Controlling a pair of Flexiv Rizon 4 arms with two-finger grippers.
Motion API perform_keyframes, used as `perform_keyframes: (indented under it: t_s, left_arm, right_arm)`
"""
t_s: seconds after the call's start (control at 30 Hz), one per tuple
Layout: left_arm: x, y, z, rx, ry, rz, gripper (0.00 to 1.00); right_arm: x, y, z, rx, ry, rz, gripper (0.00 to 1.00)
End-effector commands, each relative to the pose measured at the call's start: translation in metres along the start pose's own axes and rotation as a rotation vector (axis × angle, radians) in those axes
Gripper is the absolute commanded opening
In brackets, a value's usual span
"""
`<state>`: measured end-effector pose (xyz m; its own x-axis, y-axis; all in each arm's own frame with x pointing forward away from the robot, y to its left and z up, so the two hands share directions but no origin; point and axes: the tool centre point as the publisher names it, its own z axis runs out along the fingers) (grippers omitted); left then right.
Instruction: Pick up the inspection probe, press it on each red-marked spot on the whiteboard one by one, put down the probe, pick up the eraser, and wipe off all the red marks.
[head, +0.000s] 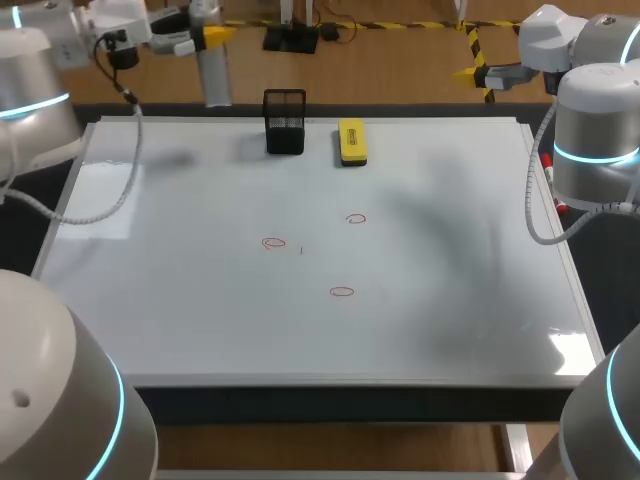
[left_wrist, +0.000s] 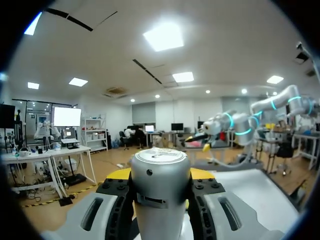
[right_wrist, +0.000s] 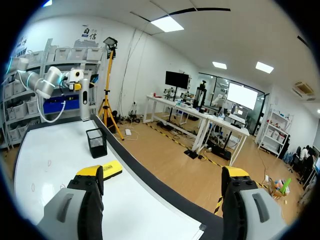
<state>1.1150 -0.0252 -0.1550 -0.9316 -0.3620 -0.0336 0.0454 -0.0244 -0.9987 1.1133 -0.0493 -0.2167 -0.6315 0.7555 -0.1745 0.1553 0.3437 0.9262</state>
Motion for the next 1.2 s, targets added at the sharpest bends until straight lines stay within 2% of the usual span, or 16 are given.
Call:
perform_keyframes:
  t_s: [0.03, 0.4, 0.67, 1.2]
  left_arm:
    - [0.012, 0.000, -0.025, -0.002, -0.121, 0.006, 0.00]
    - [0.011, 0.021, -0.060, -0.010, -0.140, 0.011, 0.00]
    - [0.010, 0.037, -0.078, -0.024, -0.184, -0.035, 0.00]
    - [0.010, 0.037, -0.078, -0.024, -0.184, -0.035, 0.00]
  right_arm:
    - [0.000, 0.000, 0.000, 0.001, 0.001, 0.000, 1.00]
    - [0.000, 0.000, 0.000, 0.001, 0.001, 0.000, 1.00]
    - [0.000, 0.000, 0.000, 0.001, 0.001, 0.000, 1.00]
    - [0.000, 0.000, 0.000, 0.001, 0.001, 0.000, 1.00]
